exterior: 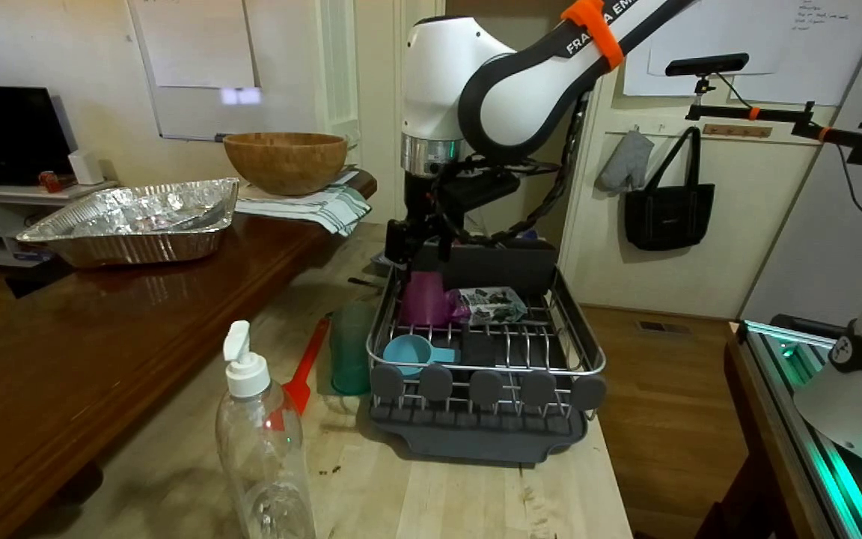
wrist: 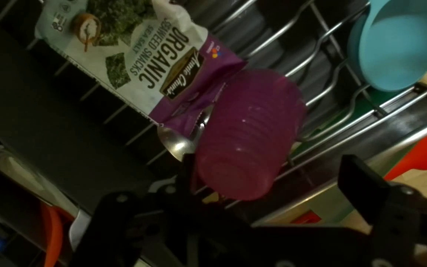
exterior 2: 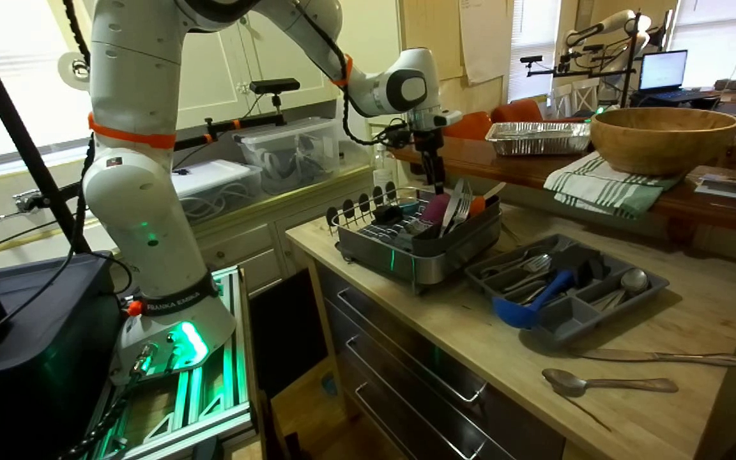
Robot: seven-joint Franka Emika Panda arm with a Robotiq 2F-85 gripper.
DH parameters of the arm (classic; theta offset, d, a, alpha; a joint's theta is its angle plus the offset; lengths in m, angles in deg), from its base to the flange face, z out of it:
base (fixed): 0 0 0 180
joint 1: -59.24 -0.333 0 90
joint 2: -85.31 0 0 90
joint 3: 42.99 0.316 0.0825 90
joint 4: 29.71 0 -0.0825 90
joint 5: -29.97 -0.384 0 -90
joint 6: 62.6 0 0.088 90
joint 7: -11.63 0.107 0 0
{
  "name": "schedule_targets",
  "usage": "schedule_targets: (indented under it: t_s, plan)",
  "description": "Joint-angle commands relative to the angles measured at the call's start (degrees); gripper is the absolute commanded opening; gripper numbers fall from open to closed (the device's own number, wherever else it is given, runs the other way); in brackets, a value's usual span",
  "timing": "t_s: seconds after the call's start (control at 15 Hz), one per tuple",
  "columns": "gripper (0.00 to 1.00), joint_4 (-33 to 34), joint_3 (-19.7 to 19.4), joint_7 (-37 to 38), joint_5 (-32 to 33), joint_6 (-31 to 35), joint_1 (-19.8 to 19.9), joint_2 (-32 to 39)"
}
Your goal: Move the pink cup to the right section of the plate rack
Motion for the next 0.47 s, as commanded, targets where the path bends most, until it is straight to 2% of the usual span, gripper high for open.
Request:
schedule_targets:
  t_s: [0.0, 0.33, 0.4]
  plan:
    - [1.0, 0.0, -0.4, -1.7, -1.9, -2.9, -1.0, -3.1]
    - [1.0, -3.0, 1.3, -5.1, -2.4, -0.8, -1.3, -10.4]
    - [1.0, 0.0, 0.4, -2.6, -0.6, -0.7, -1.5, -6.9]
